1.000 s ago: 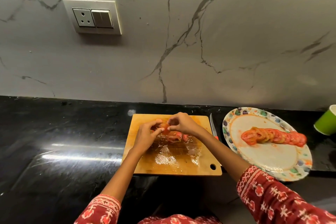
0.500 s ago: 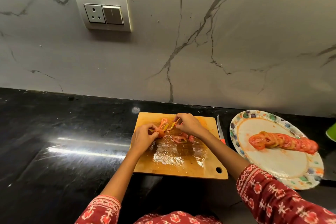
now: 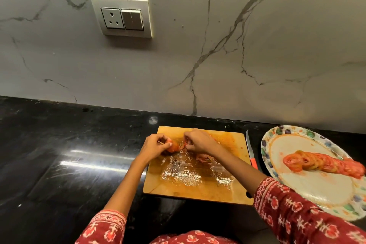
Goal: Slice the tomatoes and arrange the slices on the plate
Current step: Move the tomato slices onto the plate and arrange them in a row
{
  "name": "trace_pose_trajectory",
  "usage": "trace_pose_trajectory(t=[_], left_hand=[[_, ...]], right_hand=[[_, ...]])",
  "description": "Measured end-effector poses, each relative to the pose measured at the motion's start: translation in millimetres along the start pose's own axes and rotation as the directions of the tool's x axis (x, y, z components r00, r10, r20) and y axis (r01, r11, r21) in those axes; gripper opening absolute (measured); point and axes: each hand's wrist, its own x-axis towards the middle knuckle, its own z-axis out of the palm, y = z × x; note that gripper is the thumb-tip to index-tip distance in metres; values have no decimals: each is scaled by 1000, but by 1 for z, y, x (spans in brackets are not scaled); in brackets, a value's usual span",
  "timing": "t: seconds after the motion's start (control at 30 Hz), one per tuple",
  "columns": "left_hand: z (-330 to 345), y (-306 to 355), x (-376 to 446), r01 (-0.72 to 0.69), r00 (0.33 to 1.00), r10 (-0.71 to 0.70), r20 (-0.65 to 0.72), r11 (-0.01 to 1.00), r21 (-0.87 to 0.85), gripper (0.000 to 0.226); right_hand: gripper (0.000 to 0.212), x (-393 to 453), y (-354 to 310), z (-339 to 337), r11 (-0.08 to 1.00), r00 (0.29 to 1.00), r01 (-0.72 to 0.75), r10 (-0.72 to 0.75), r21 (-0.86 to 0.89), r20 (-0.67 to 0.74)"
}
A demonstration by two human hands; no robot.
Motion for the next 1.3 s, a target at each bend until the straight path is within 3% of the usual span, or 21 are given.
trace_pose_trajectory(t=[0.07, 0.17, 0.37, 0.73, 1.03, 1.17, 1.3], left_hand=[[-1, 0, 2, -5, 1000, 5, -3, 1000, -5, 3], [0, 1, 2, -21, 1000, 21, -19, 999, -29, 5], [8, 7, 3, -65, 998, 65, 2, 996, -66, 12], [47, 41, 19, -154, 980, 164, 109, 984, -93, 12], [123, 105, 36, -238, 900, 254, 355, 967, -90, 12], [154, 134, 42, -293, 857, 301, 419, 952, -84, 6], [185, 151, 39, -296, 829, 324, 457, 946, -134, 6]], right_hand=[[24, 0, 6, -6, 997, 1000, -11, 13, 70, -27], [22, -2, 17, -22, 948, 993, -49, 81, 315, -88], [3, -18, 34, -47, 677, 985, -121, 175, 726, 1], [7, -74, 78, -63, 601, 958, -166, 287, 782, -17], [16, -163, 142, -81, 447, 827, -225, 558, 866, -74], [16, -194, 161, -81, 444, 752, -298, 655, 845, -79], [13, -218, 180, -76, 439, 723, -384, 690, 812, -31]])
